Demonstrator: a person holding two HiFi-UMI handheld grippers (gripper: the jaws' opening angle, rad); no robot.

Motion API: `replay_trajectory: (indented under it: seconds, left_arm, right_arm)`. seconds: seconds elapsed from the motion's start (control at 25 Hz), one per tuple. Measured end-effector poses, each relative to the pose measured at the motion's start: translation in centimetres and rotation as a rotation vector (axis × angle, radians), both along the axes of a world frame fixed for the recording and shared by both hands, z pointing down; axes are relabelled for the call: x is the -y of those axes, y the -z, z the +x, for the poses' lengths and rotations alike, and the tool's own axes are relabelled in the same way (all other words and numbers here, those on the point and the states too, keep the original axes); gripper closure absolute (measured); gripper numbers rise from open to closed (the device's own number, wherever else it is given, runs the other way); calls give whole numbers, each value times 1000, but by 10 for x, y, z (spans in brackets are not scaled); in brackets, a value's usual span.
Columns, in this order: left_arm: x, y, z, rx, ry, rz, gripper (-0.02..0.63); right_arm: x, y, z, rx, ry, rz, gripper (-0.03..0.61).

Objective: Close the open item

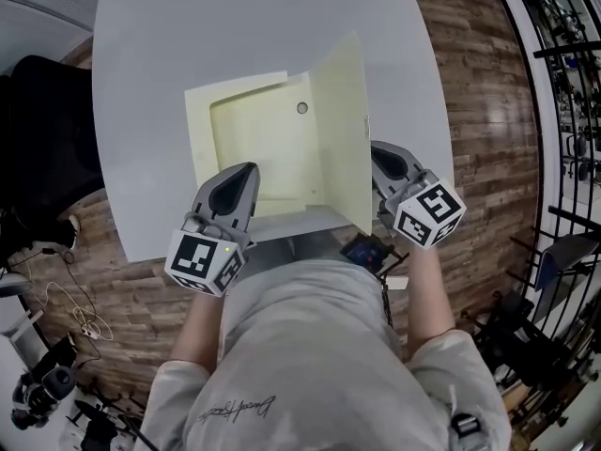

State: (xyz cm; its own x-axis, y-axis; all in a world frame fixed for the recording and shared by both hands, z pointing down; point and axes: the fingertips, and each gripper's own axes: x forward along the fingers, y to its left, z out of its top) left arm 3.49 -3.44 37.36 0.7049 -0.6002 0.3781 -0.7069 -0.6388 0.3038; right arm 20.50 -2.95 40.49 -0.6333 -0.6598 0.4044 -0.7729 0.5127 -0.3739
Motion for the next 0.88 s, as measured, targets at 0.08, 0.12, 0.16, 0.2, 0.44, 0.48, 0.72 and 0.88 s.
replay_trajectory:
  seconds: [0.08,0.12,0.16,0.2,0.44,0.48,0.72,0.88]
  left_arm:
    - [0,0,-9,1,13,0,604]
    - [-1,0,-14,1,20,0,604]
    - [-1,0,-18,1,27,0,604]
    - [-1,0,-22,2,34,1,604]
    - [-3,-1,-47,6,75,-1,604]
    - [-4,-2,-51,7,82,-2,604]
    - [-7,-2,-74,9,121,-2,604]
    - [-6,-6,-91,10,140,-11,604]
  right_arm:
    - [1,1,-9,-4,17,3,566]
    - [1,1,-14,-5,29,6,566]
    - [1,2,-18,-6,40,10,566]
    - [1,2,-22,-7,48,11,566]
    - [3,4,-46,-16,86,4,565]
    - [3,4,-50,-18,94,5,566]
    - [4,7,-74,-33,144,7,566]
    - [7,7,-93,-43,165,0,566]
